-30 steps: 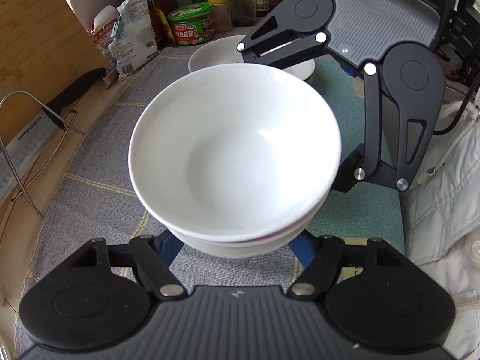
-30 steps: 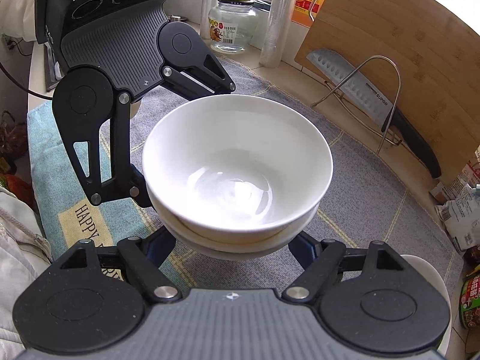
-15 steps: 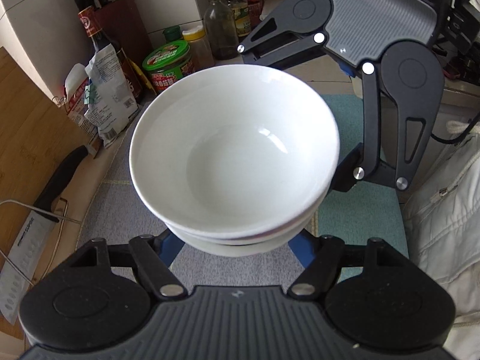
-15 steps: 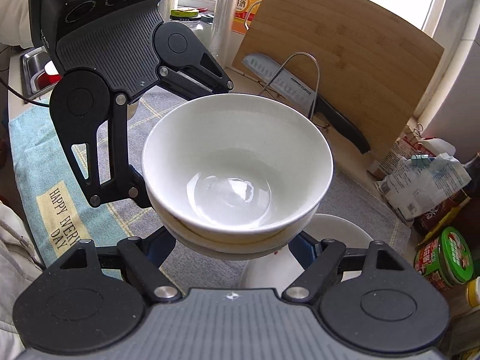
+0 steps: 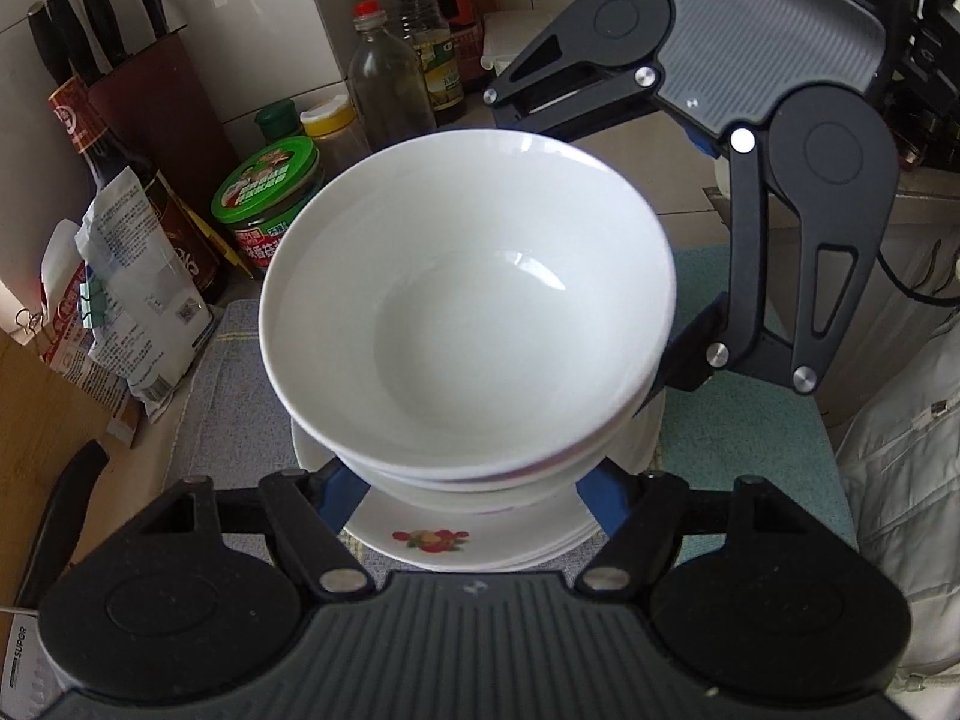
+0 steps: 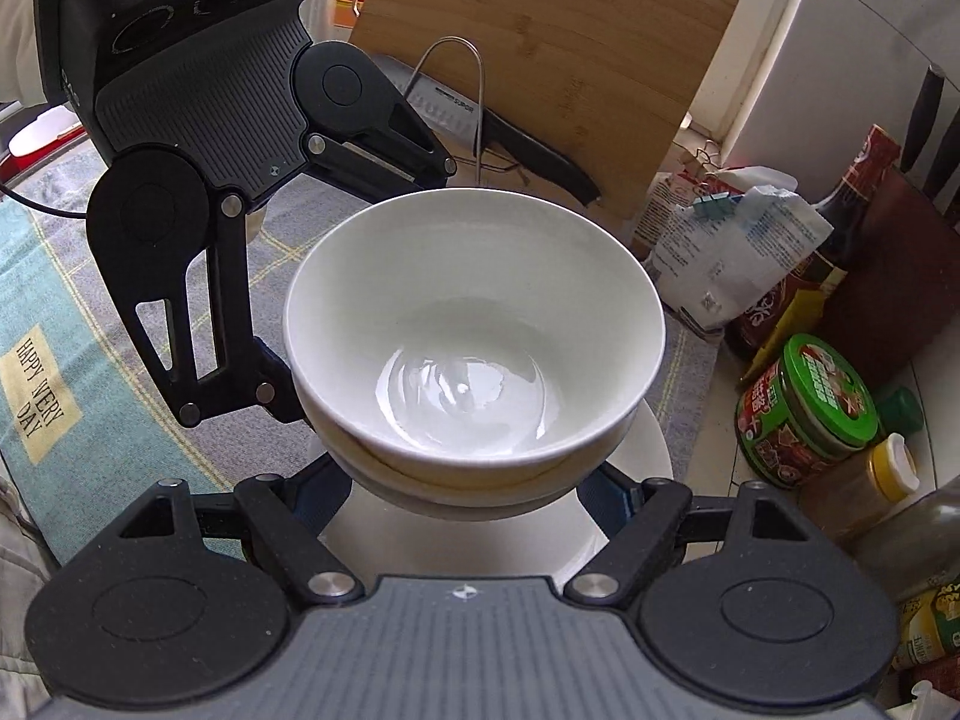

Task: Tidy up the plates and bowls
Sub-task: 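Lift the bowl stack with both tools and carry it over the plate stack, then lower the bowl stack onto the plates and release both tools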

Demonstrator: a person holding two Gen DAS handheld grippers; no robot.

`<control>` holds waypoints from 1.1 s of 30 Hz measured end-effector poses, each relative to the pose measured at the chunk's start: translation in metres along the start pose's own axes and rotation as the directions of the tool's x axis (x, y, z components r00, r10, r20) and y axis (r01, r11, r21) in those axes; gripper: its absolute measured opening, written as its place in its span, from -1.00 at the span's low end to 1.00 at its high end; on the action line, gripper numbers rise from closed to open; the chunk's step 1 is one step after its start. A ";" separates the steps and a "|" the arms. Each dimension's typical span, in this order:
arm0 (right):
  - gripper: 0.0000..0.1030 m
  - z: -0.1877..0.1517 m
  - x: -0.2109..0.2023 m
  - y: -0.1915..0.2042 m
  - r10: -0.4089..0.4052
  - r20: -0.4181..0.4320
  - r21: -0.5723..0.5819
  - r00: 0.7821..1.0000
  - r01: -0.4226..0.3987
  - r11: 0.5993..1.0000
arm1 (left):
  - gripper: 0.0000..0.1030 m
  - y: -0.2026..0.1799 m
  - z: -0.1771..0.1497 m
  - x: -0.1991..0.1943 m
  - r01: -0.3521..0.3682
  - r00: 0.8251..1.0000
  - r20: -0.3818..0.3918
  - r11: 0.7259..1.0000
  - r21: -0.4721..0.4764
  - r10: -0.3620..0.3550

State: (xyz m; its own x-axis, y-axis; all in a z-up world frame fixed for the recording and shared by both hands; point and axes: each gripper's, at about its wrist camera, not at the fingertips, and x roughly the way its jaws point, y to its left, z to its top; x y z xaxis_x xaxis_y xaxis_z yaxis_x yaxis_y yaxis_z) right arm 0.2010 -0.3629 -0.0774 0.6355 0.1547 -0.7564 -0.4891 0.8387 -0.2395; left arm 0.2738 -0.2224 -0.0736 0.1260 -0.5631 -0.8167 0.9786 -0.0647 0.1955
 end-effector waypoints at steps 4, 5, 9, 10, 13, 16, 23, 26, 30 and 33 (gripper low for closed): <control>0.66 -0.005 0.006 -0.008 -0.005 -0.007 0.018 1.000 0.005 1.000 | 0.44 0.002 0.005 0.012 0.005 1.000 -0.009 1.000 0.004 -0.005; 0.66 -0.007 0.007 -0.010 -0.002 -0.009 0.024 1.000 0.002 1.000 | 0.44 0.003 0.005 0.014 0.006 1.000 -0.011 1.000 0.006 -0.006; 0.66 -0.008 0.015 -0.017 0.005 -0.014 0.037 1.000 -0.004 0.999 | 0.44 0.007 0.007 0.021 0.015 1.000 -0.023 1.000 0.000 -0.015; 0.66 -0.008 0.017 -0.018 0.005 -0.014 0.039 1.000 -0.005 0.999 | 0.44 0.007 0.007 0.023 0.015 1.000 -0.026 1.000 -0.001 -0.015; 0.66 -0.008 0.022 -0.022 0.006 -0.018 0.041 1.000 -0.006 0.999 | 0.44 0.011 0.008 0.028 0.012 0.999 -0.033 1.000 -0.005 -0.012; 0.66 -0.009 0.022 -0.023 0.011 -0.019 0.045 1.000 -0.010 0.999 | 0.44 0.013 0.010 0.030 0.011 0.999 -0.036 1.000 -0.009 -0.011; 0.66 -0.012 0.025 -0.026 0.030 -0.023 0.062 0.999 -0.028 0.998 | 0.44 0.014 0.009 0.034 0.017 0.999 -0.046 1.000 -0.017 -0.017; 0.66 -0.012 0.027 -0.029 0.035 -0.021 0.071 0.999 -0.034 0.997 | 0.44 0.016 0.008 0.034 0.021 0.999 -0.039 0.999 -0.030 -0.022; 0.66 -0.013 0.026 -0.029 0.036 -0.016 0.079 0.999 -0.035 0.996 | 0.44 0.017 0.007 0.034 0.021 0.999 -0.031 0.999 -0.043 -0.022; 0.74 -0.013 0.025 -0.028 0.031 0.001 0.085 1.000 -0.031 0.996 | 0.46 0.016 0.006 0.033 0.015 1.000 -0.021 0.998 -0.058 -0.016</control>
State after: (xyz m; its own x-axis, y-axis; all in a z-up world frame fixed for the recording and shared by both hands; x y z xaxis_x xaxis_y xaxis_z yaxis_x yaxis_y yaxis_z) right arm 0.2228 -0.3896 -0.0978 0.6204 0.1812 -0.7630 -0.4560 0.8749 -0.1630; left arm 0.2924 -0.2465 -0.0942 0.1135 -0.5444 -0.8311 0.9882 -0.0251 0.1514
